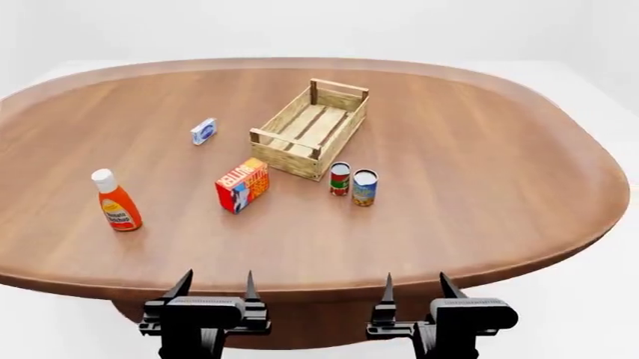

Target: Pick up the ketchup, and put it in the wooden tray.

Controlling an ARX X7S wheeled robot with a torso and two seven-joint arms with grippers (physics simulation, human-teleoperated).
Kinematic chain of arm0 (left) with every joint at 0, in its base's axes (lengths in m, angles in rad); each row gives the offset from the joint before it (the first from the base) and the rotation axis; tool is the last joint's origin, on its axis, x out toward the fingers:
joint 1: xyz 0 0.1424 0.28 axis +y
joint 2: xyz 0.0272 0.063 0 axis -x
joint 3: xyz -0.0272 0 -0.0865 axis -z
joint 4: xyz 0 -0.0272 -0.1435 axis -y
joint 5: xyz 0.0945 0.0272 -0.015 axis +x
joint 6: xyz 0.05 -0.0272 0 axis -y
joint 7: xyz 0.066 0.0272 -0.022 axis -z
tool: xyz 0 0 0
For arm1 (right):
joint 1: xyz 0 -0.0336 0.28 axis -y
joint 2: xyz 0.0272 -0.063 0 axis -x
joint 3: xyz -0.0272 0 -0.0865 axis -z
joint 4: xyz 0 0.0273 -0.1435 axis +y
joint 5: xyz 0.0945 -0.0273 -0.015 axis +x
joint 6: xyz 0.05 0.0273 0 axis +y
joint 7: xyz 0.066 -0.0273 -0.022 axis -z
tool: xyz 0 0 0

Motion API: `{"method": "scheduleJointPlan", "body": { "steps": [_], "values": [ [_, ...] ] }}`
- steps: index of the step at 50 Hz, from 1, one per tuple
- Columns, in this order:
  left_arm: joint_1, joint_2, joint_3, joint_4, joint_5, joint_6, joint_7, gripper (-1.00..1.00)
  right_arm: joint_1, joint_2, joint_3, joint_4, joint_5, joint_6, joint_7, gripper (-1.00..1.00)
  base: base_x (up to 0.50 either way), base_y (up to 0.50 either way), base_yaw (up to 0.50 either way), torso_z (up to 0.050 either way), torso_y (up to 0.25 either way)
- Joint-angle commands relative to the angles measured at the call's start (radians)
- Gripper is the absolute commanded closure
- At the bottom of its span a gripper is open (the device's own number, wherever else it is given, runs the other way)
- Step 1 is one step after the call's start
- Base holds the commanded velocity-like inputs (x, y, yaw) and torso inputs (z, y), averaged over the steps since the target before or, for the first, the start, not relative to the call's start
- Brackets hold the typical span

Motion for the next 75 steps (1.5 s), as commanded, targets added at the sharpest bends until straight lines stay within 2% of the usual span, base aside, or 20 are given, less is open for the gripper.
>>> {"method": "scheduleJointPlan", "body": {
  "steps": [1, 25, 35, 41, 50, 58, 62, 75],
  "values": [
    [0.004, -0.014, 0.019, 0.002, -0.016, 0.000, -0.017, -1.00, -0.002, 0.016, -0.016, -0.001, 0.019, 0.000, 0.016, -1.00, 0.00, -0.50, 0.00, 0.000, 0.000],
    [0.005, -0.044, 0.057, 0.004, -0.041, 0.017, -0.035, -1.00, -0.004, 0.042, -0.047, -0.011, 0.042, 0.001, 0.048, -1.00, 0.00, -0.50, 0.00, 0.000, 0.000],
    [0.000, -0.055, 0.070, 0.001, -0.048, 0.019, -0.040, -1.00, 0.010, 0.046, -0.058, -0.002, 0.048, 0.000, 0.065, -1.00, 0.00, 0.00, 0.00, 0.000, 0.000],
    [0.003, -0.060, 0.072, 0.022, -0.055, 0.013, -0.050, -1.00, 0.020, 0.057, -0.054, -0.050, 0.083, 0.073, 0.065, -1.00, 0.00, 0.00, 0.00, 0.000, 0.000],
    [-0.023, -0.079, 0.071, 0.185, -0.063, -0.130, -0.086, -1.00, 0.091, 0.101, -0.067, -0.179, 0.060, 0.260, 0.097, -1.00, 0.00, 0.00, 0.00, 0.000, 0.000],
    [-0.068, -0.111, 0.077, 0.334, -0.080, -0.343, -0.101, -1.00, 0.170, 0.139, -0.071, -0.263, 0.056, 0.387, 0.097, -1.00, 0.00, 0.00, 0.00, 0.000, 0.000],
    [-0.089, -0.117, 0.075, 0.371, -0.077, -0.365, -0.112, -1.00, 0.206, 0.192, -0.070, -0.306, 0.049, 0.419, 0.069, -1.00, 0.17, 0.00, 0.50, 0.000, 0.000],
    [-0.093, -0.122, 0.077, 0.374, -0.082, -0.371, -0.125, -1.00, 0.220, 0.203, -0.081, -0.301, 0.050, 0.425, 0.066, -1.00, 0.18, 0.01, 0.50, 0.000, 0.000]
  ]
}}
